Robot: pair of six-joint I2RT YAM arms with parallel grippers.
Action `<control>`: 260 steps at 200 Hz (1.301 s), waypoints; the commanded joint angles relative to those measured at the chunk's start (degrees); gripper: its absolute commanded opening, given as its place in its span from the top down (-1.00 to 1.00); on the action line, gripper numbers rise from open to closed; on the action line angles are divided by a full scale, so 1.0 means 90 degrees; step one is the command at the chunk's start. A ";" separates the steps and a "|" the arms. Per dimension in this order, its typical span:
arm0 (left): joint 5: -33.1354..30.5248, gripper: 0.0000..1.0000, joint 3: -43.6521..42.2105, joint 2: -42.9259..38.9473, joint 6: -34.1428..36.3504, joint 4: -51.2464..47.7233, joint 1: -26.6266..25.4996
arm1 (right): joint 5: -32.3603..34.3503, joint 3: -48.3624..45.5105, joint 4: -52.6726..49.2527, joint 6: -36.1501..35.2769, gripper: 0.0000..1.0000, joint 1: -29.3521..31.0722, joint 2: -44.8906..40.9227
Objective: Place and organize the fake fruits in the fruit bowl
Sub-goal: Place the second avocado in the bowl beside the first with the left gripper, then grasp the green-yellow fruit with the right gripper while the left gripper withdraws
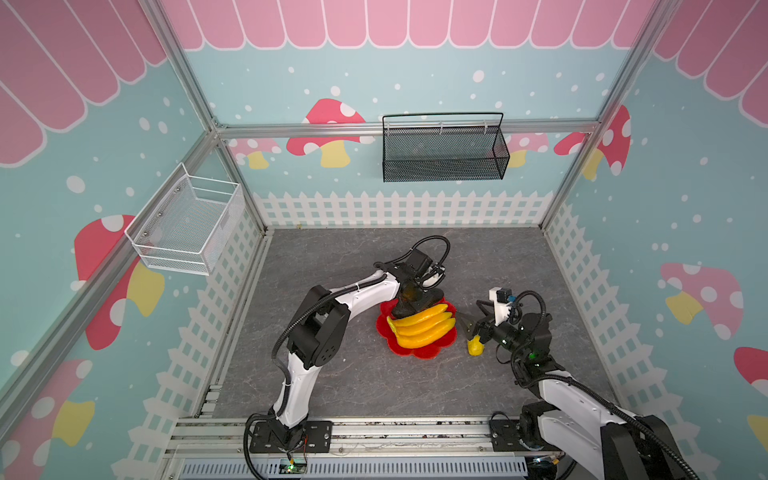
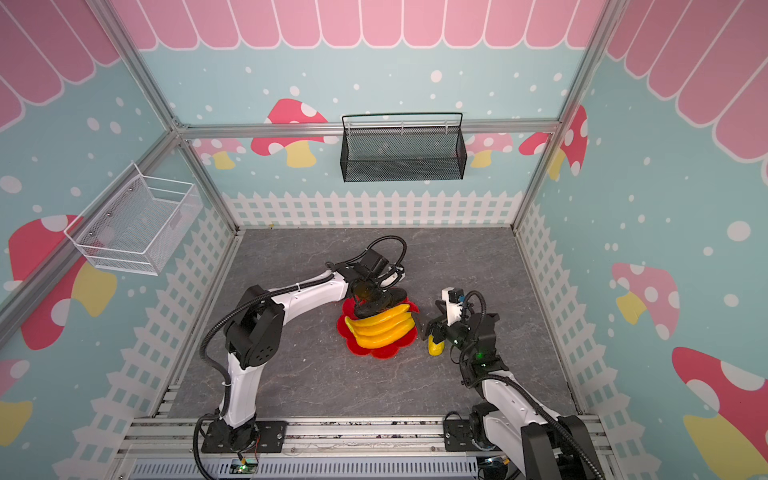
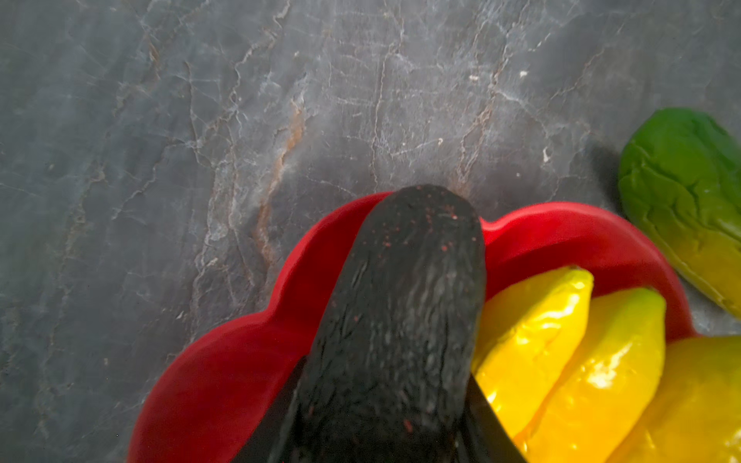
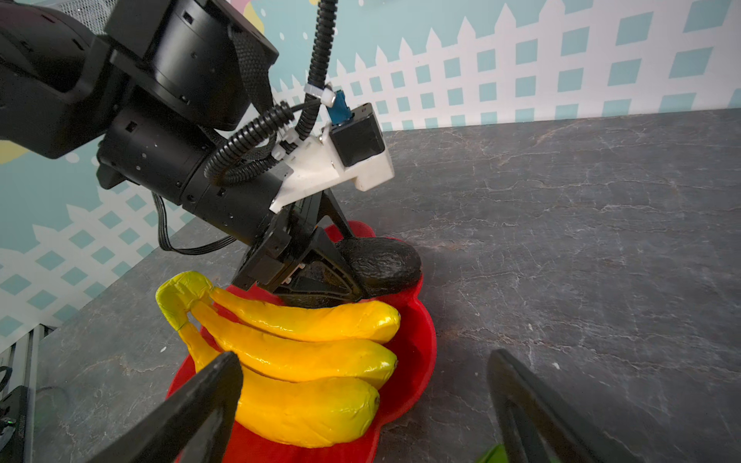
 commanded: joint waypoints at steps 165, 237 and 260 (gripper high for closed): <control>-0.0538 -1.00 -0.2978 -0.3709 -0.1197 0.1339 -0.0472 | 0.2425 0.1589 -0.4907 0.0693 -0.81 0.0087 0.0455; -0.0679 -0.99 -0.4538 -0.5811 -0.2091 0.1237 -0.1019 | 0.2744 0.1569 -0.5119 0.0780 -0.69 0.0810 0.0909; -0.0654 -0.99 -0.4743 -0.5994 -0.2213 0.1226 -0.1025 | 0.3003 0.1576 -0.5270 0.0825 -0.66 0.0901 0.1087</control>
